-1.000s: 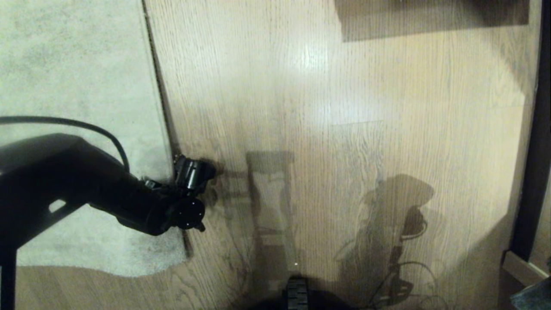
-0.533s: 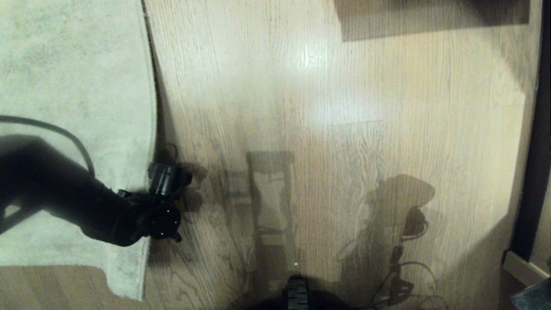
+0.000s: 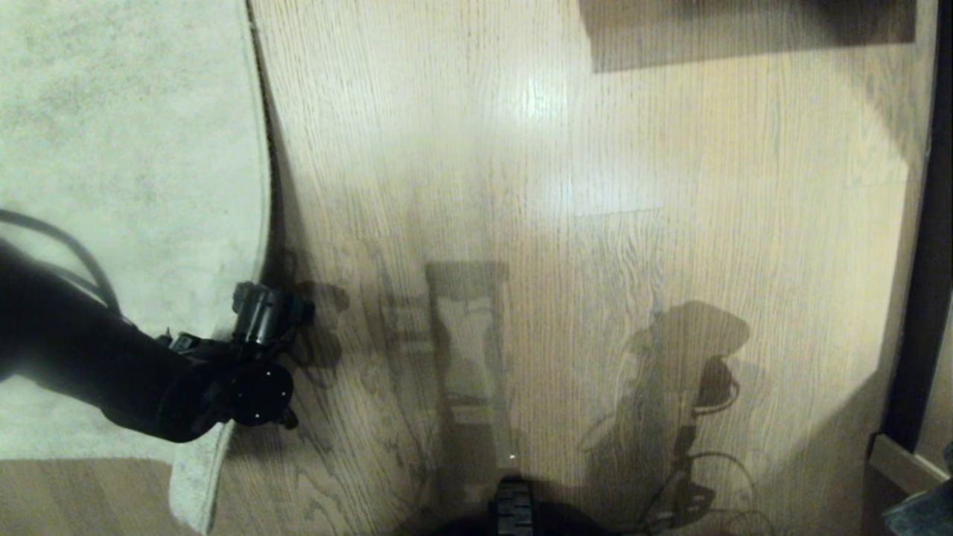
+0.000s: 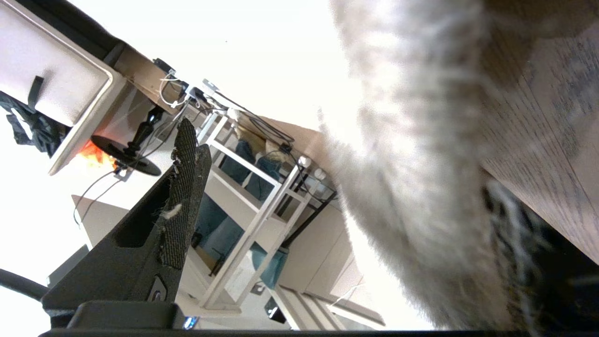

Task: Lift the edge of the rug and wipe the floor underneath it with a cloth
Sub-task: Lift up the carpet

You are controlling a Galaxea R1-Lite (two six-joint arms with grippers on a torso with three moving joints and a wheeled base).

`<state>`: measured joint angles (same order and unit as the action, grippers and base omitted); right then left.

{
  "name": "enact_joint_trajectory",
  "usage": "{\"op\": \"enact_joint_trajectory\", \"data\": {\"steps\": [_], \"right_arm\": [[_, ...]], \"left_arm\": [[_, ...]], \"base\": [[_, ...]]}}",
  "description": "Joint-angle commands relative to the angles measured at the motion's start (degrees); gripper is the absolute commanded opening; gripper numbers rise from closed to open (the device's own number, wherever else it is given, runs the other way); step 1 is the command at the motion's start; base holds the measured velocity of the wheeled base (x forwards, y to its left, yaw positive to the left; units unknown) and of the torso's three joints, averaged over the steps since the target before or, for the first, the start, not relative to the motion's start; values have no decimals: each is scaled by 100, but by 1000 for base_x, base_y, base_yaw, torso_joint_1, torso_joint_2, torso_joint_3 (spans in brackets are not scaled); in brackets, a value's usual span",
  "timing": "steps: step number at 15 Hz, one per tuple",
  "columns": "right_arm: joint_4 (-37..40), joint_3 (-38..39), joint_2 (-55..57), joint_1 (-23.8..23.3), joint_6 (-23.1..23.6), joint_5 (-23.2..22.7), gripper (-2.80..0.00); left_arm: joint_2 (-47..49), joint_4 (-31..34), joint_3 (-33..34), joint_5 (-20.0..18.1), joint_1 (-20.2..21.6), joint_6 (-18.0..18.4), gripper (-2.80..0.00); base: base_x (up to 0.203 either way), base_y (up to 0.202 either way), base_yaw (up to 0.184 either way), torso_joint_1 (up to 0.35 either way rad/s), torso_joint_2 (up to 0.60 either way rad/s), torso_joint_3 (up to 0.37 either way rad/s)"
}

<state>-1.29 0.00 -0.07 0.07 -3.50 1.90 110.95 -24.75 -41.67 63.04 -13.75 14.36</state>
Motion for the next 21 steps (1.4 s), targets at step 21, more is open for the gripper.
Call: {"op": "enact_joint_trajectory", "data": {"steps": [21], "right_arm": [[-3,0,7,1,-2,3,-280]], "left_arm": [[-518,41,1294,39,-515,-12,0]], "base": [[0,0,0,0,0,0]]}}
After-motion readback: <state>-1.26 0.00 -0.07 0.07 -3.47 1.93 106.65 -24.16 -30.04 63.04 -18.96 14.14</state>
